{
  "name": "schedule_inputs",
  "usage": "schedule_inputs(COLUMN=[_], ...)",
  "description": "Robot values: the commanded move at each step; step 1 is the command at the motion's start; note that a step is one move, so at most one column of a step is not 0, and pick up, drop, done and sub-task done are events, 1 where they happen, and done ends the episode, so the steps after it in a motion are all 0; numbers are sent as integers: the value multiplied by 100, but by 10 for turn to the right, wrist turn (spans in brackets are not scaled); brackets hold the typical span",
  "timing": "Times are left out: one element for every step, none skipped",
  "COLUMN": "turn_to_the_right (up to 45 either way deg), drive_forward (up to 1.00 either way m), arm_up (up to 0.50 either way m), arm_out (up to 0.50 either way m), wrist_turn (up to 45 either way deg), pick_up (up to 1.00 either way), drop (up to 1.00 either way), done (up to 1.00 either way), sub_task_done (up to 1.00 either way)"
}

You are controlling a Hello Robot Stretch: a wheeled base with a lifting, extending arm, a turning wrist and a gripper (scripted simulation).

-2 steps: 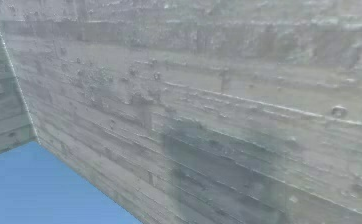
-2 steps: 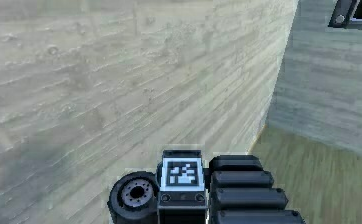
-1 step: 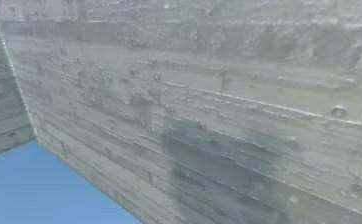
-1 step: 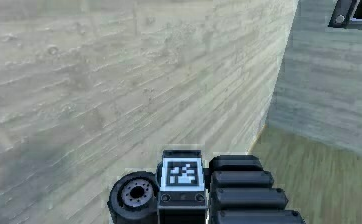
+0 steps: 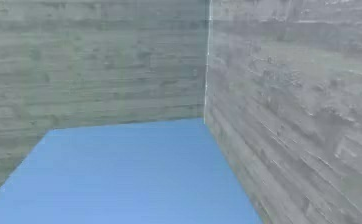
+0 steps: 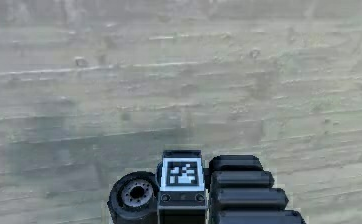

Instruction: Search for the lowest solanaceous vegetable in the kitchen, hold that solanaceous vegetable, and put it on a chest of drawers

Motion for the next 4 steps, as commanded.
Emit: schedule_inputs(turn_to_the_right=[-450, -300, 0, -450], drive_forward=[0, 0, 15, 0], arm_up=[0, 0, 0, 0], arm_out=[0, 0, 0, 0], wrist_turn=[0, 0, 0, 0], pick_up=[0, 0, 0, 0], drop=[0, 0, 0, 0], done=[0, 0, 0, 0], sub_task_done=[0, 0, 0, 0])
